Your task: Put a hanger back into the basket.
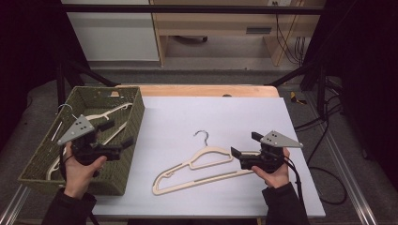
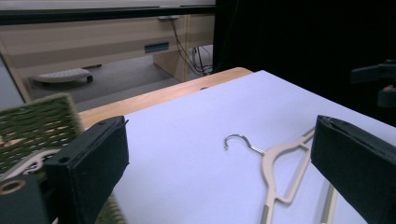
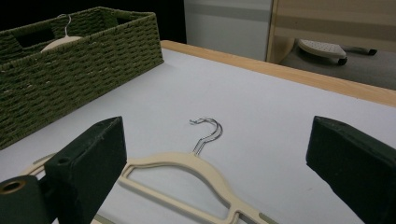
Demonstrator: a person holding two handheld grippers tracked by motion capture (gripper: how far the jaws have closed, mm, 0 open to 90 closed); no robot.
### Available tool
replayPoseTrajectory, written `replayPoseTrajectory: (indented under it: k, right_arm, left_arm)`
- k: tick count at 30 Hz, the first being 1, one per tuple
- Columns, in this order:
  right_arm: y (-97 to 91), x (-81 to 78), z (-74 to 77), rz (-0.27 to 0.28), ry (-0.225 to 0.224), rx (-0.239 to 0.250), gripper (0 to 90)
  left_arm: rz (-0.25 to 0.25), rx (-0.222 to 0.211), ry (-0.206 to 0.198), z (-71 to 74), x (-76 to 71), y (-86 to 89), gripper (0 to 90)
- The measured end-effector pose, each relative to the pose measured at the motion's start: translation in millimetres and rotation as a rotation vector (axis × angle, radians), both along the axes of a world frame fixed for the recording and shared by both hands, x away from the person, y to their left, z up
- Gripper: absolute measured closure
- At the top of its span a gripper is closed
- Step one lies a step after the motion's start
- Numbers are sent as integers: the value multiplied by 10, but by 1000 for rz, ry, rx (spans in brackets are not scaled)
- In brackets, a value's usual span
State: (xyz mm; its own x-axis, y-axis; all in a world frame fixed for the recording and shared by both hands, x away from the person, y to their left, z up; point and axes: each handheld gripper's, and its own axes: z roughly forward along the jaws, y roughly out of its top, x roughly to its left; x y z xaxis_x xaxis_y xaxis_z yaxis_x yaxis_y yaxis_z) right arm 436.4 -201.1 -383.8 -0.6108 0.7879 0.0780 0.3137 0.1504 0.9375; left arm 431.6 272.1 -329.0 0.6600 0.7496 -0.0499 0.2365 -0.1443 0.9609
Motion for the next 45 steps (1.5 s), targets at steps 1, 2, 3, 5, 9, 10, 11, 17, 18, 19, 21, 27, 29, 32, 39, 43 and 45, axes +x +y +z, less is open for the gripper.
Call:
replayPoseTrajectory:
  k: [1,2,3,5,9,10,11,17,18,19,21,27,29,32,39,43,45]
  right_arm:
    - [0,0,0,0,0,0,63]
    - [22,7,-3,-12,4,9,68]
    - [22,7,-3,-12,4,9,68]
    - [33,15,-8,-11,6,-6,77]
    - [131,54,-25,-21,24,-26,97]
    - [156,68,-30,-23,31,-30,101]
    - [156,68,-30,-23,31,-30,101]
    - [349,173,-82,-24,60,-75,129]
    - [377,188,-91,-26,60,-83,131]
    - [405,210,-102,-26,61,-85,134]
    - [431,233,-113,-23,66,-86,137]
    - [675,401,-190,-55,118,-106,193]
    - [745,463,-217,-58,142,-117,212]
    - [869,556,-263,-51,173,-137,237]
    - [1154,739,-445,-52,227,-212,285]
    - [1245,843,-553,-73,253,-242,333]
    - [1258,889,-592,-89,275,-244,365]
  left_arm:
    - [0,0,0,0,0,0,41]
    - [-20,14,-10,-30,-38,-103,42]
    - [-20,14,-10,-30,-38,-103,42]
    - [-40,24,-14,-68,-70,-206,43]
    - [-83,35,-4,-174,-118,-392,44]
    - [-101,59,-2,-228,-128,-469,44]
    - [-101,59,-2,-228,-128,-469,46]
    - [-136,99,49,-463,-110,-623,48]
    - [-131,92,50,-494,-115,-637,47]
    - [-131,92,50,-494,-115,-637,47]
    - [-130,100,50,-531,-125,-642,48]
    - [-137,84,63,-593,-151,-625,48]
    - [-146,85,67,-618,-173,-619,48]
    - [-148,79,69,-640,-177,-626,49]
    - [-156,94,88,-738,-176,-660,49]
    - [-155,99,95,-761,-171,-665,49]
    - [-157,98,97,-768,-170,-668,49]
